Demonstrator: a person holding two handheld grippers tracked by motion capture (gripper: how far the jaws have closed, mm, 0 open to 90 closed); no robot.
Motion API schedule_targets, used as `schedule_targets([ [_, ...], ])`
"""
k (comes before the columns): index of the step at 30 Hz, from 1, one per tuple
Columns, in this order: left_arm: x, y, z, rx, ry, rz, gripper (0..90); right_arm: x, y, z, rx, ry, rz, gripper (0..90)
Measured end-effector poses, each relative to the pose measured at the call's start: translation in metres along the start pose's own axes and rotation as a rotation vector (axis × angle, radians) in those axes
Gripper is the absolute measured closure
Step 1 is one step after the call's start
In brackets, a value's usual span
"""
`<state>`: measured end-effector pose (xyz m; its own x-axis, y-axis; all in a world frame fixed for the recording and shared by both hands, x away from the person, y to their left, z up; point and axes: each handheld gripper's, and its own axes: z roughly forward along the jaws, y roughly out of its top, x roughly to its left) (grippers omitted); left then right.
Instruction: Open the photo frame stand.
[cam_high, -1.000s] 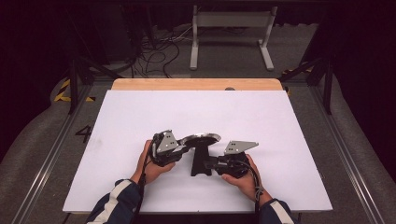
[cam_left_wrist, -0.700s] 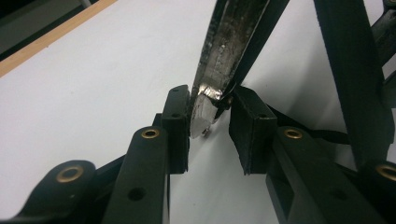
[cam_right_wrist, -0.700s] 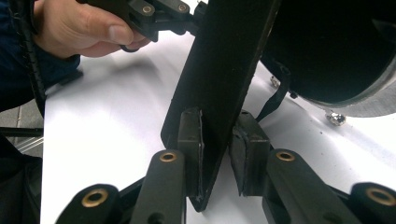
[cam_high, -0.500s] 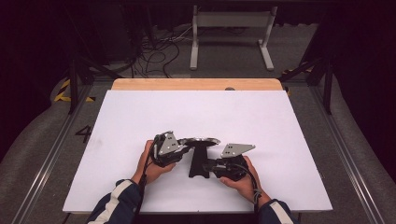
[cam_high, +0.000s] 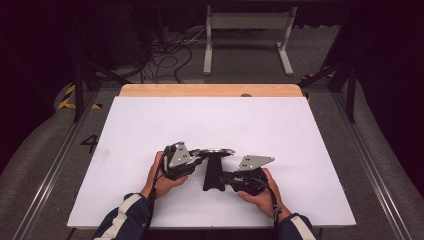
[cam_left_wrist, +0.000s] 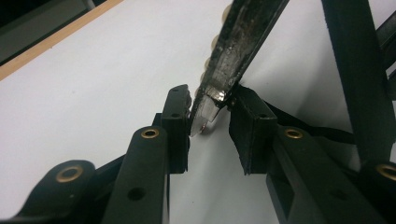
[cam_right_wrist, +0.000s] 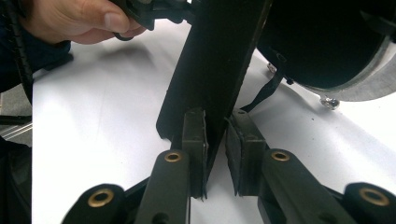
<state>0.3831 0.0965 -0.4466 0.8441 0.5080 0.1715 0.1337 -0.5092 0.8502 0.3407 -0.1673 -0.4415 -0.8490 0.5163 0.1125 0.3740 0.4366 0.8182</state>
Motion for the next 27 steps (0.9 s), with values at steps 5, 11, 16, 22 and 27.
schedule_targets([
  [5,0.003,-0.001,-0.011,-0.012,-0.005,0.010,69.1,0.001,0.000,-0.002,0.009,-0.019,-0.012,76.0],
  [11,0.001,-0.002,-0.029,-0.019,-0.020,0.021,66.0,0.001,0.002,-0.008,-0.014,-0.019,-0.014,75.1],
  [16,0.000,-0.005,-0.043,-0.017,-0.027,0.016,65.4,0.001,0.003,-0.009,-0.013,-0.030,-0.015,75.4],
  [22,0.003,-0.011,-0.052,-0.002,-0.019,0.017,67.4,0.001,0.004,-0.013,-0.016,-0.048,-0.018,74.7],
  [27,0.003,-0.016,-0.058,0.011,-0.010,0.010,68.6,-0.001,0.004,-0.015,-0.012,-0.080,0.002,74.9],
])
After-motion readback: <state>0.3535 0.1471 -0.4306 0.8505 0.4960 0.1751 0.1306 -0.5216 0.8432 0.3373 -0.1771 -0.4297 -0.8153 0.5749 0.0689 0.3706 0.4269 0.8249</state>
